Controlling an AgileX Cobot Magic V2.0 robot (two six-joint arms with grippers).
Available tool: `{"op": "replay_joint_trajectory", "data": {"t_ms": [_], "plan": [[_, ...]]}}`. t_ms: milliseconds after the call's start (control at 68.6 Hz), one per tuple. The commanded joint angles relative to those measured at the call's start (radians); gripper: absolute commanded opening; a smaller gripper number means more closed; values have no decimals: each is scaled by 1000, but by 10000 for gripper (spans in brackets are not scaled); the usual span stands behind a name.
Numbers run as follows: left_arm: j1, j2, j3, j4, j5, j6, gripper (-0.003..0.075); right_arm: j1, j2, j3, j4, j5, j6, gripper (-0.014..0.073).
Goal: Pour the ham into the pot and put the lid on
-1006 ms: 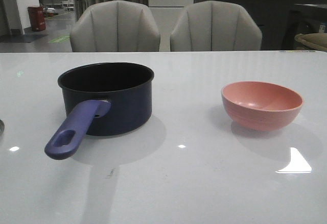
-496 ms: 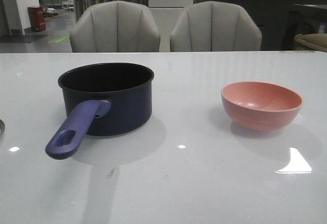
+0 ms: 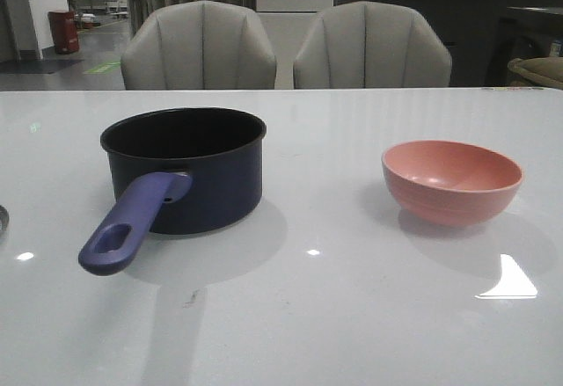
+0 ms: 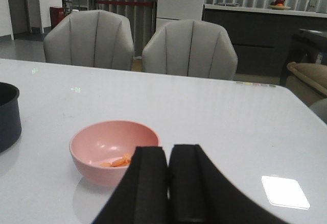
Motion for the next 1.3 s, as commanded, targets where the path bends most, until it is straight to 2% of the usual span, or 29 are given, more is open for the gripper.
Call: {"op": "replay_joint_trajectory", "data": {"t_ms": [0,321,700,787,845,962,1035,1283], "plan": [[-10,9,-24,-14,-55,4,638,-7,-11,-24,13,-99,12,150],[-10,9,-23,-14,-54,4,638,-7,243,-316,39,173,19,150],[-10,9,-23,-16,-54,4,638,-7,487,-354,61,136,19,161],[-10,9,-23,-16,-52,4,638,-7,599,-416,62,152,19,244],[-10,9,-23,-16,-52,4,638,-7,685,-470,72,170,20,339],[-10,9,-23,-16,-52,4,638,-7,842,-590,158,235,20,494],[-10,9,-23,-16,-52,4,638,-7,938,-648,211,249,20,522],[-10,9,-23,-16,-52,4,638,-7,1303,-853,310,269,20,522]]}}
